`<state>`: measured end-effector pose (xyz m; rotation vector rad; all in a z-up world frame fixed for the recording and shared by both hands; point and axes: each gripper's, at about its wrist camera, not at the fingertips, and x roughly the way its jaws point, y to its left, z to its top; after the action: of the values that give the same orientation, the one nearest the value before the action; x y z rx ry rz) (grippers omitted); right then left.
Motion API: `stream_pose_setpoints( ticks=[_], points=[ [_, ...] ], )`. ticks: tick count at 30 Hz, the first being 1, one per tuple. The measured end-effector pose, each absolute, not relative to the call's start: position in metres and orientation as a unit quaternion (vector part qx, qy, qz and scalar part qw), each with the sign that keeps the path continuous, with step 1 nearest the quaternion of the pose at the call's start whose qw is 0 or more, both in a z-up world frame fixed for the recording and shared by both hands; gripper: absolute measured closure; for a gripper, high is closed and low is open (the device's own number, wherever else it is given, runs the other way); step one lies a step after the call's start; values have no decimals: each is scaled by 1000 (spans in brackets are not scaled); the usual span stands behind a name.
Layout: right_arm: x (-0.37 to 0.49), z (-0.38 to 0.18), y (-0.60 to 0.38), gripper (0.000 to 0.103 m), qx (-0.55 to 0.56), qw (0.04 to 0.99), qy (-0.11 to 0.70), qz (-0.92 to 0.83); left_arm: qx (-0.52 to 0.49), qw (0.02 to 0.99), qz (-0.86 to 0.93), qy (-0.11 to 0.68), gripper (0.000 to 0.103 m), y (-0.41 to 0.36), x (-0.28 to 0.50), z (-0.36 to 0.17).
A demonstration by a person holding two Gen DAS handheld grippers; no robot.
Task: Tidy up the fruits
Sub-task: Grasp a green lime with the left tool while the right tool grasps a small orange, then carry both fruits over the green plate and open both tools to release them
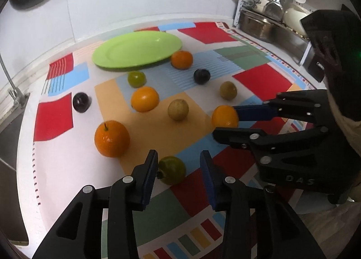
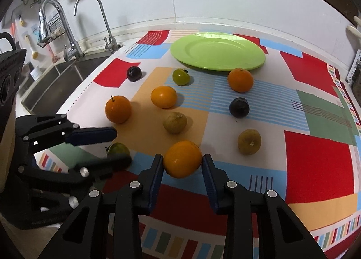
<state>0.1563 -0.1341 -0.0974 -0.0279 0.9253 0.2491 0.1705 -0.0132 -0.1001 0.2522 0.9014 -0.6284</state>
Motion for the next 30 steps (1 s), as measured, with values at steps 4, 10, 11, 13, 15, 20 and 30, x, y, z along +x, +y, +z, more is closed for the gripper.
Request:
stream_pose_setpoints(
  ticks=[4,10,11,13,15,20,30],
  points=[
    [154,-99,-136,67,-9,887,448,113,126,839,-297,438,65,-14,172,-109],
    [151,-103,-137,67,0,886,451,111,129,839,-300,436,75,-14,171,-111],
    [151,-103,-137,67,2,886,450,111,130,840,-300,432,75,-14,170,-109],
    [150,-102,-137,67,3,887,449,110,129,843,-300,428,75,-13,171,-104],
    [149,-100,-137,67,6,888,446,109,126,847,-297,424,75,-12,173,-98],
    [149,-87,-137,67,4,896,431,105,114,859,-284,411,75,-7,178,-81],
    [161,-54,-139,67,14,915,392,93,88,872,-272,396,75,-4,200,-50]
  ],
)
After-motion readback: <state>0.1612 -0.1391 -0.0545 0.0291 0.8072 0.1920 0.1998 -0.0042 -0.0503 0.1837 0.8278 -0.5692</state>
